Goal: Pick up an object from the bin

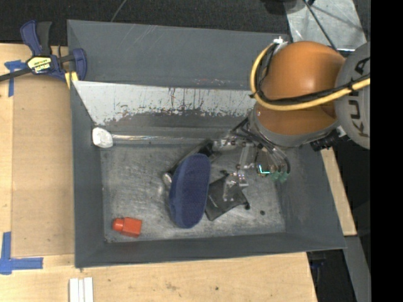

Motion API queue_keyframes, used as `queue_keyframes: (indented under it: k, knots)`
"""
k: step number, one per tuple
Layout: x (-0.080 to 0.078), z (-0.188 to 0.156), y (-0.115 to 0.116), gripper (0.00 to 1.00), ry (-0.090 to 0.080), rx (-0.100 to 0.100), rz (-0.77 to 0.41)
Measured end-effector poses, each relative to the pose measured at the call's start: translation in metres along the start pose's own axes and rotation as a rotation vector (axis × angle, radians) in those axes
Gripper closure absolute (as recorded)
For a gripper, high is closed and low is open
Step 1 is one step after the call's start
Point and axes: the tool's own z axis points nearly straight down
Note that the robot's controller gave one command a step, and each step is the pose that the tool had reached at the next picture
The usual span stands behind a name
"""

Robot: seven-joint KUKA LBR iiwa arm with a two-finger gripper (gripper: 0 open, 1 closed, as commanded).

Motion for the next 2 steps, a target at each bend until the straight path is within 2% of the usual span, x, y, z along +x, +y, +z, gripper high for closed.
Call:
queue_keyframes:
  k: [1, 2]
  knots:
    - [-0.020, 0.123, 0.031, 0.00, -0.032, 0.008, -0.529]
    - [-0.039, 0.138, 0.036, 0.00, -0.027, 0.006, -0.688]
